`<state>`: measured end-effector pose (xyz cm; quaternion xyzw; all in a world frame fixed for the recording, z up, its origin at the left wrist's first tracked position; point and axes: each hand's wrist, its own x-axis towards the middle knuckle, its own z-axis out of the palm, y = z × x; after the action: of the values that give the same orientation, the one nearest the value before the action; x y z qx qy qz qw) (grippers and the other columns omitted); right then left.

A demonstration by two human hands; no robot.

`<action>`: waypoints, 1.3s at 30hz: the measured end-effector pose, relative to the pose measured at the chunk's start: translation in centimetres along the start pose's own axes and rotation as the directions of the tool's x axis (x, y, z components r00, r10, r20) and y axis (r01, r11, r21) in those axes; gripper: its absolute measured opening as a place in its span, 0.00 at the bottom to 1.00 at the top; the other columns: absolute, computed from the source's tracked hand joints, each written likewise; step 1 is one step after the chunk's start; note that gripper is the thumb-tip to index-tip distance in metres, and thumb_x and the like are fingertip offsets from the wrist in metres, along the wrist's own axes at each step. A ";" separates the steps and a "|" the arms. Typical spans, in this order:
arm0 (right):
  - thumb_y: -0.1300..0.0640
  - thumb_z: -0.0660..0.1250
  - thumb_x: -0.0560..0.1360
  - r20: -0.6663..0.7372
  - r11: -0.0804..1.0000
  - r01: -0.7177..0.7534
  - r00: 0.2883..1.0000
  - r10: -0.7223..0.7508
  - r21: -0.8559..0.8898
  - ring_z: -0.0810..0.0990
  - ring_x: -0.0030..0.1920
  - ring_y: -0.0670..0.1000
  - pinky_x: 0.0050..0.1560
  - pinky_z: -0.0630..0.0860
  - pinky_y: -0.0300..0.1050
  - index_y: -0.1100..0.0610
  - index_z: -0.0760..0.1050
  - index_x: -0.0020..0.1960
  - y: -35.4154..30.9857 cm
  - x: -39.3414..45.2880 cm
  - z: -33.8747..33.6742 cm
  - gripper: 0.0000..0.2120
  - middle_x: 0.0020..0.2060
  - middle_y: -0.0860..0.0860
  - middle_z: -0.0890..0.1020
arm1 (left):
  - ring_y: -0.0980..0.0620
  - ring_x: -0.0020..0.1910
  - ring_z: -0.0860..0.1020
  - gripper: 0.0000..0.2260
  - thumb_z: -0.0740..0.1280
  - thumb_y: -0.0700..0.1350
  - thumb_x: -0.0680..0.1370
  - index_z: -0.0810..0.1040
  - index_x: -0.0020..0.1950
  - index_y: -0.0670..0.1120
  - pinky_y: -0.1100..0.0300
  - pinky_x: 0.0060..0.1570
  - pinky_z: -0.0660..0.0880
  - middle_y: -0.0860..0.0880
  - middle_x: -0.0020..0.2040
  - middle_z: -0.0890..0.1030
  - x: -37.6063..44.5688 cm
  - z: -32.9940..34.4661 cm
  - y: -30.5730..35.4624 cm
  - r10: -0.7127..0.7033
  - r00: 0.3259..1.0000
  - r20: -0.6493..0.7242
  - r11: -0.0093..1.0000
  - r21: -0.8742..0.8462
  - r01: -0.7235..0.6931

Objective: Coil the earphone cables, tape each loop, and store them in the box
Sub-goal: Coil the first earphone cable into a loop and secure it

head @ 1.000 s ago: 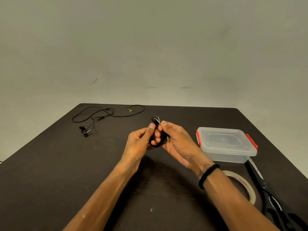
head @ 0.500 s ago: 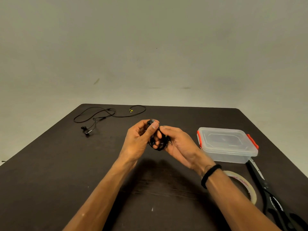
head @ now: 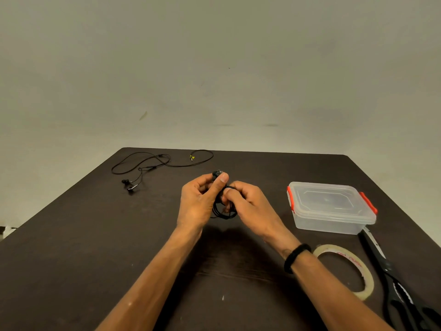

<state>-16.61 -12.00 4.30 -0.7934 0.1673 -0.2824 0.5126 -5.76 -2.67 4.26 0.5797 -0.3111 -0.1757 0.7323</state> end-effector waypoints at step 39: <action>0.55 0.58 0.85 -0.076 1.000 -0.001 0.997 0.000 -0.013 0.75 0.40 0.42 0.46 0.72 0.45 0.55 0.75 0.43 0.1 0.3 -1.3 0.14 0.36 0.43 0.78 | 0.53 0.49 0.82 0.04 0.73 0.43 0.79 0.86 0.51 0.44 0.56 0.54 0.77 0.46 0.50 0.87 0.4 -1.0 -0.2 -0.350 0.899 0.262 0.932 -0.001 0.363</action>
<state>-17.20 -13.13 4.68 -0.7854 0.1886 -0.3114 0.5007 -4.83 -2.23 4.06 0.5804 -0.2878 -0.3882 0.6555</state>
